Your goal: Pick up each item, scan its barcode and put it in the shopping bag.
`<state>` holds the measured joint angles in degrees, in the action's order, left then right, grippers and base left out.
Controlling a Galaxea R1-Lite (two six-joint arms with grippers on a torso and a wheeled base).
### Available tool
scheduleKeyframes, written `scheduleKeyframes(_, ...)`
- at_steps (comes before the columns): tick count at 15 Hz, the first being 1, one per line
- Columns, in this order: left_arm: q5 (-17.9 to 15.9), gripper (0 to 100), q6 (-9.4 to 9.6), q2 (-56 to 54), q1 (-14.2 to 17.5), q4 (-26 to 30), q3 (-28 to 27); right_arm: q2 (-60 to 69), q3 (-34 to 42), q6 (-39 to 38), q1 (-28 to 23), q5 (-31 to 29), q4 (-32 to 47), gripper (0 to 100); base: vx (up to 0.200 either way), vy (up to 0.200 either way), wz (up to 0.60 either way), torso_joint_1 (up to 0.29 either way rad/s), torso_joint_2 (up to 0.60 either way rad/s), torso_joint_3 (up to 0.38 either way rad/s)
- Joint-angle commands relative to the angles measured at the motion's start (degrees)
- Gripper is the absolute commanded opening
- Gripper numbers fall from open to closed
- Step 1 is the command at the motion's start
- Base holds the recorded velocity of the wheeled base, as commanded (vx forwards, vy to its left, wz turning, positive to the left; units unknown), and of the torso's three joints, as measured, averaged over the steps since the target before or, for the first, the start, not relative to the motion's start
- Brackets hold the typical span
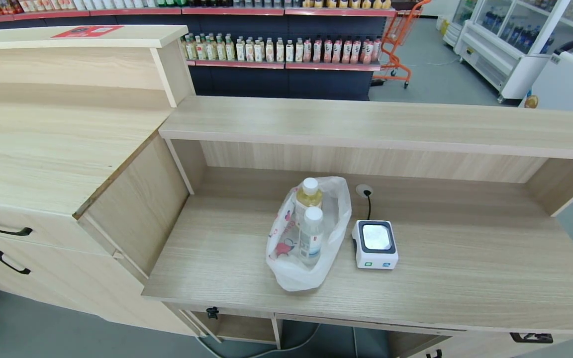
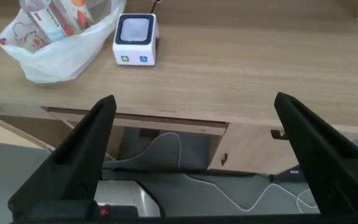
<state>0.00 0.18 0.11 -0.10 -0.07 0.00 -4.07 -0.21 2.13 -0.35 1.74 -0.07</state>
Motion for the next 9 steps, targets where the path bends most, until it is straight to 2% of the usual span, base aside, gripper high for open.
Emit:
scheduleKeyframes(1, 0.0, 100, -0.01, 0.1, 0.0, 0.0, 0.0, 4.0, 0.2, 0.1, 0.4, -0.2, 0.1, 100, 0.000, 0.000, 0.00, 0.000, 0.00, 0.000)
scheduleKeyframes(9, 0.0, 100, 0.08, 0.1, 0.0, 0.0, 0.0, 4.1, 0.2, 0.8, 0.4, -0.2, 0.1, 100, 0.000, 0.000, 0.00, 0.000, 0.00, 0.000)
